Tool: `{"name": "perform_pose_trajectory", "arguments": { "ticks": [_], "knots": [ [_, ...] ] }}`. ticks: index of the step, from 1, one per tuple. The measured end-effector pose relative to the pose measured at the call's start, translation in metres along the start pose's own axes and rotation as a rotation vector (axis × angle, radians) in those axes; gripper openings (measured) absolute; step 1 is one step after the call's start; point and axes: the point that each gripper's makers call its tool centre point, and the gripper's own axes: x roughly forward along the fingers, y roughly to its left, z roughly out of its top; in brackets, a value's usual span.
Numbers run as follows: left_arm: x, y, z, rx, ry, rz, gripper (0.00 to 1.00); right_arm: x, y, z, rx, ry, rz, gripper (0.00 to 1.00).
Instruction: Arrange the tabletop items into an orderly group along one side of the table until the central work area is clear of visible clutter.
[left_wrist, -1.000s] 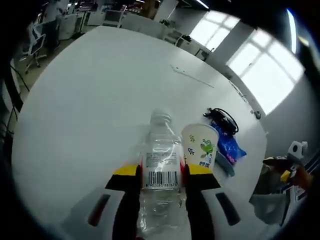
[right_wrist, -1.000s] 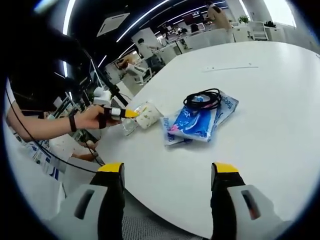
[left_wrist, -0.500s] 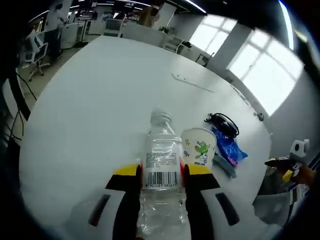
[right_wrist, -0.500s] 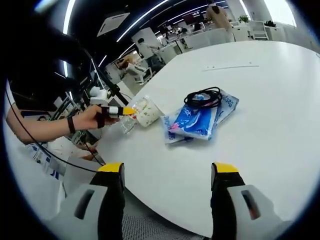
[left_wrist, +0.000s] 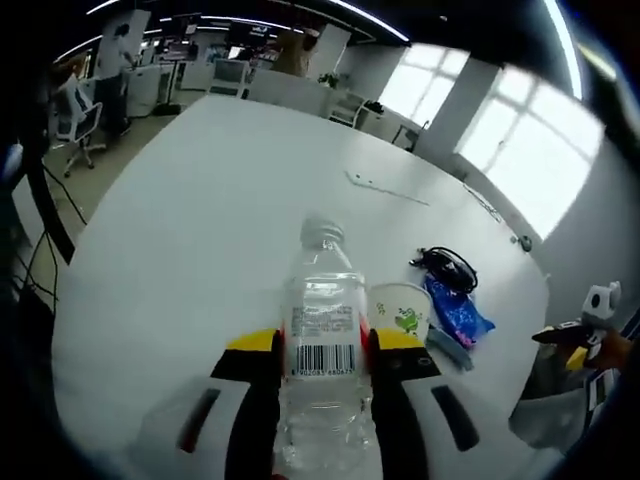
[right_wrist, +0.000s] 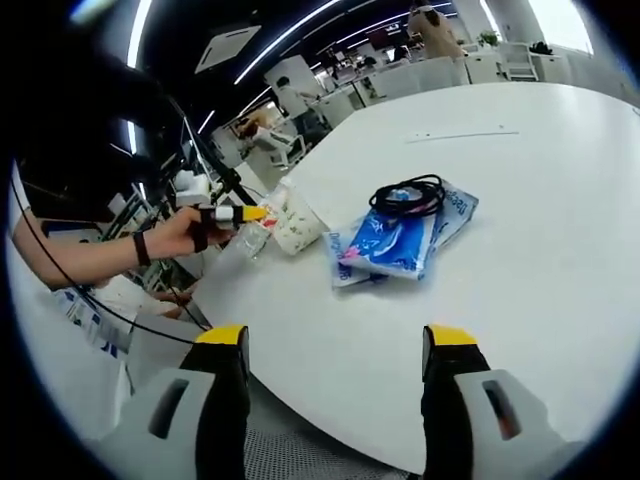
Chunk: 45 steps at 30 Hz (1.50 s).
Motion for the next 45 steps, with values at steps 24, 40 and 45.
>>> {"name": "perform_pose_trajectory", "arguments": {
  "ticks": [24,40,45],
  "knots": [
    [-0.006,-0.001,0.021,0.066,-0.114,0.027,0.32,-0.003,0.002,-0.004,0.003,0.0,-0.008,0.7],
    [-0.006,-0.003,0.016,0.078,-0.154,0.043,0.33,-0.004,0.0,-0.004,0.008,-0.003,-0.012,0.7],
    [-0.007,-0.009,0.015,0.109,-0.168,0.047,0.33,-0.005,0.001,-0.004,0.002,-0.009,-0.009,0.68]
  ]
}}
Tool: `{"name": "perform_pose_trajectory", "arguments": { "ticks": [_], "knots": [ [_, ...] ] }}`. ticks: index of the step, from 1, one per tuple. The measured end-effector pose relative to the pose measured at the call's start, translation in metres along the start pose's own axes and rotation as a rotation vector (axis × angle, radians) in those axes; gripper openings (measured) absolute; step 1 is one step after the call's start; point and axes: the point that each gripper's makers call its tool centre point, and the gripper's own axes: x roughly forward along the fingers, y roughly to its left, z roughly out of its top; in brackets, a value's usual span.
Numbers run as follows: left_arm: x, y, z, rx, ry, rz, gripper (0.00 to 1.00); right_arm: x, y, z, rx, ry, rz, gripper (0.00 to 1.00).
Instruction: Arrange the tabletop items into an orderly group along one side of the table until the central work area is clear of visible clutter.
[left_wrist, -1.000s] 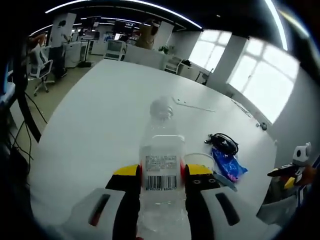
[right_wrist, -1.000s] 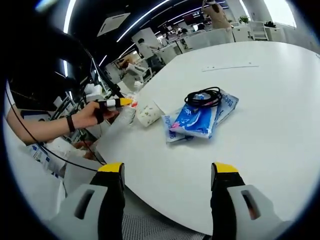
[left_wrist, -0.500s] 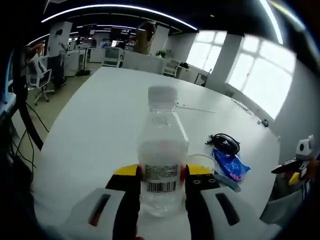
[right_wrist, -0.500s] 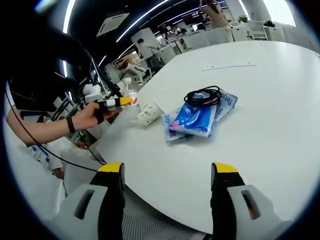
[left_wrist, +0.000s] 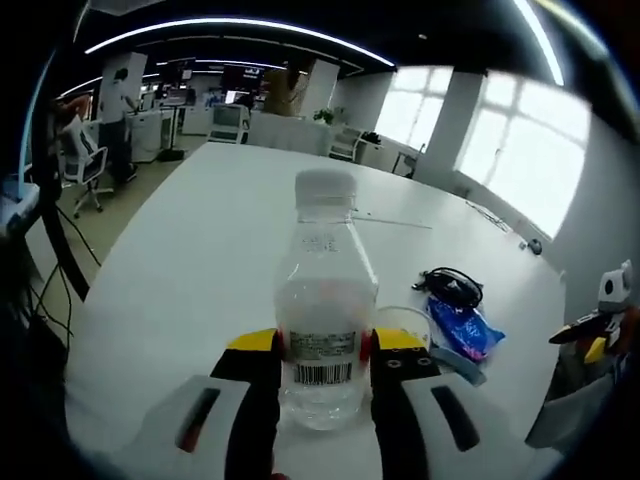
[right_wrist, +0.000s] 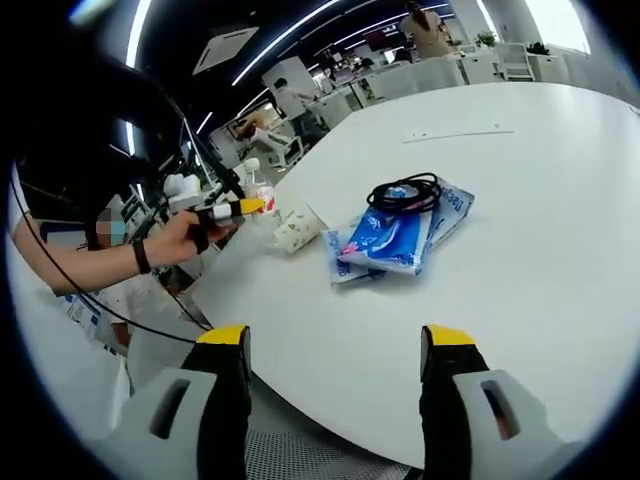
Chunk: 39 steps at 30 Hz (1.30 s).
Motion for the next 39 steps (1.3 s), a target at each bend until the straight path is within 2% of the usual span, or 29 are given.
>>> {"name": "perform_pose_trajectory", "arguments": {
  "ticks": [4,8,23,39],
  "knots": [
    [-0.002,-0.004,-0.003,0.024,0.001,-0.004,0.33,0.0,-0.001,0.001,0.002,-0.005,-0.003,0.68],
    [-0.005,-0.008,-0.006,0.091,0.01,0.004,0.33,0.0,0.001,0.004,0.006,-0.022,0.002,0.68],
    [-0.026,-0.01,-0.018,0.115,-0.01,0.031,0.34,0.0,0.007,0.004,-0.005,-0.027,0.016,0.68],
    [-0.044,-0.015,-0.035,0.135,0.005,0.052,0.35,-0.002,0.013,-0.001,-0.013,-0.029,0.019,0.67]
  ]
}}
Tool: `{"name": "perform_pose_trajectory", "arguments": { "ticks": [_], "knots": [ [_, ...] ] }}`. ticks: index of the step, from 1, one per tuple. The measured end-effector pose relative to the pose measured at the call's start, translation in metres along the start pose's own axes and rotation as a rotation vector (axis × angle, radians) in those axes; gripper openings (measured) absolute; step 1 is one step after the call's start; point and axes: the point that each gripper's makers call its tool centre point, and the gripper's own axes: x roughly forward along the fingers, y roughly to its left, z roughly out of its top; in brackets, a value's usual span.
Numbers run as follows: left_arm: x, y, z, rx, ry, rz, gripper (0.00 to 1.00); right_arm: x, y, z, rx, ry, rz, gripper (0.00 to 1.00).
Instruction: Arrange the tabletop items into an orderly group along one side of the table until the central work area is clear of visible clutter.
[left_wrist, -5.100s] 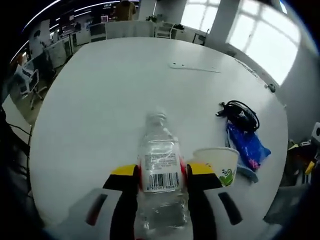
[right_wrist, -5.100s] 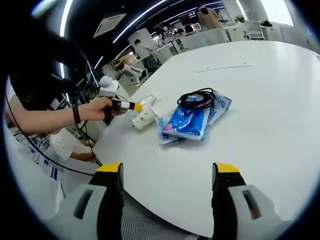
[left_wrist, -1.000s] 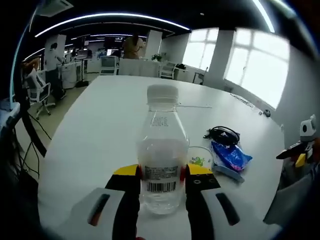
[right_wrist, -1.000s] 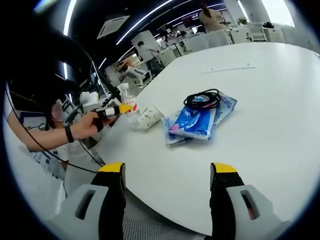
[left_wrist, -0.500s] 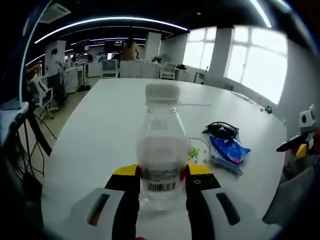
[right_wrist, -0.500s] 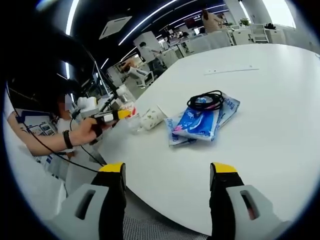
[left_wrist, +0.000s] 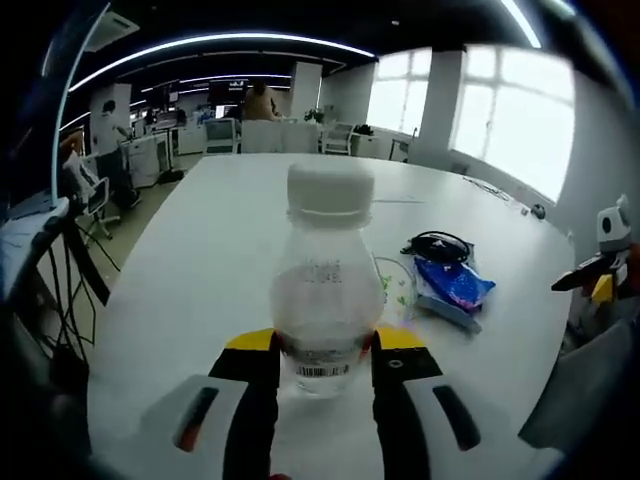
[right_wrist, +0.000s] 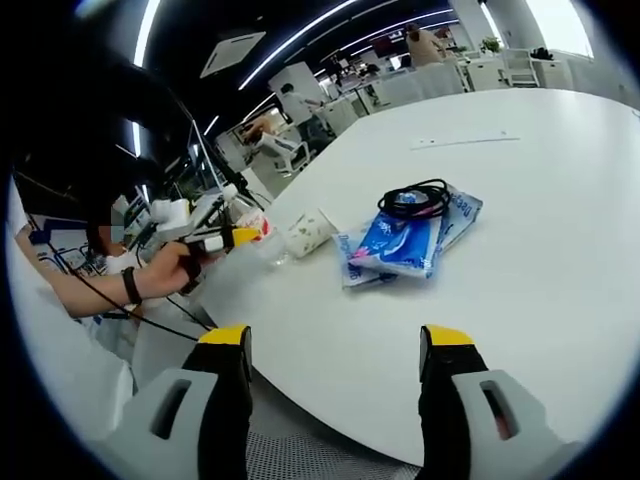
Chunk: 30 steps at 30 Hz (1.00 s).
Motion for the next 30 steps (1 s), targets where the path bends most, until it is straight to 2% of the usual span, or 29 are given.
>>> {"name": "perform_pose_trajectory", "arguments": {
  "ticks": [6,12,25,30],
  "knots": [
    [-0.0018,-0.0018,-0.0019,0.013,0.005,0.006,0.35,-0.0009,0.0016,-0.0023,0.0,-0.001,0.001,0.67],
    [0.0013,-0.0061,-0.0026,0.06,0.022,0.005,0.35,-0.0024,0.0015,-0.0031,0.003,-0.004,-0.001,0.67],
    [0.003,-0.0054,-0.0045,0.048,0.037,-0.003,0.36,-0.0032,-0.0027,-0.0033,0.011,-0.008,-0.003,0.67],
    [0.0026,-0.0083,-0.0035,0.013,0.038,-0.014,0.43,-0.0022,-0.0023,-0.0011,0.011,-0.013,0.0,0.67]
  ]
}}
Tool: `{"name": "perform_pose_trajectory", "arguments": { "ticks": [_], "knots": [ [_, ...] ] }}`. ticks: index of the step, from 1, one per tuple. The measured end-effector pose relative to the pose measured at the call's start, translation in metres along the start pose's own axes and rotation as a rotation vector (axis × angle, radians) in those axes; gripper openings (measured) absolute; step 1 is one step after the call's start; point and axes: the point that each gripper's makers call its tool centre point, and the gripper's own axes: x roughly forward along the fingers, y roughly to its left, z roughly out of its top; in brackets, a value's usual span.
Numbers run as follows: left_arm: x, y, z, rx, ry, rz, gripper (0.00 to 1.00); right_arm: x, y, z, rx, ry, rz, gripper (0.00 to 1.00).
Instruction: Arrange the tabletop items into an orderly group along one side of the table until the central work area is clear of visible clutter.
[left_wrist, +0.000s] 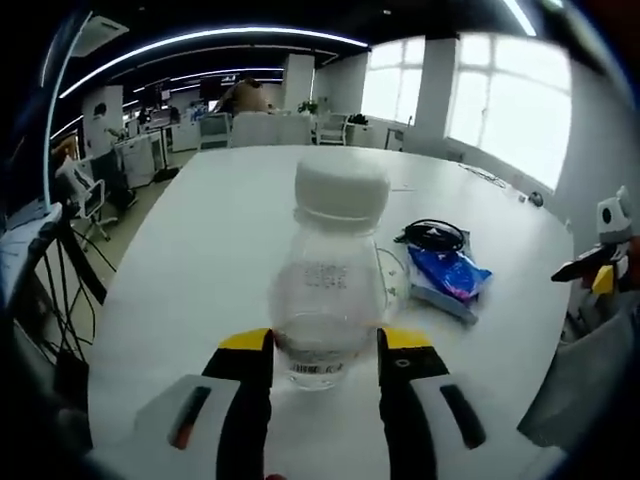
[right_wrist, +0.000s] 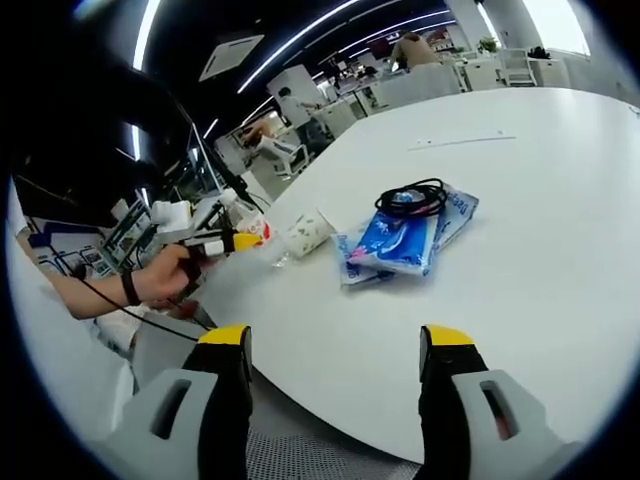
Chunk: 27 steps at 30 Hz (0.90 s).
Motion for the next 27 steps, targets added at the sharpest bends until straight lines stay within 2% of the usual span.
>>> {"name": "perform_pose_trajectory", "arguments": {
  "ticks": [6,9,16,23,27],
  "knots": [
    [-0.004,-0.001,0.011,-0.024,-0.023,0.013,0.48,0.0,0.0,0.002,0.001,-0.007,0.0,0.67],
    [-0.006,0.002,0.02,-0.094,-0.062,0.03,0.49,-0.001,0.0,0.002,0.001,-0.007,0.001,0.68],
    [-0.013,-0.001,0.037,-0.131,-0.11,0.053,0.5,-0.003,0.001,0.0,0.003,-0.011,0.0,0.68],
    [-0.024,-0.004,0.061,-0.136,-0.179,0.092,0.48,-0.005,0.001,-0.001,0.002,-0.014,0.001,0.68],
    [-0.03,-0.004,0.073,-0.124,-0.214,0.106,0.41,-0.006,0.001,-0.001,0.002,-0.016,0.001,0.67]
  ]
}}
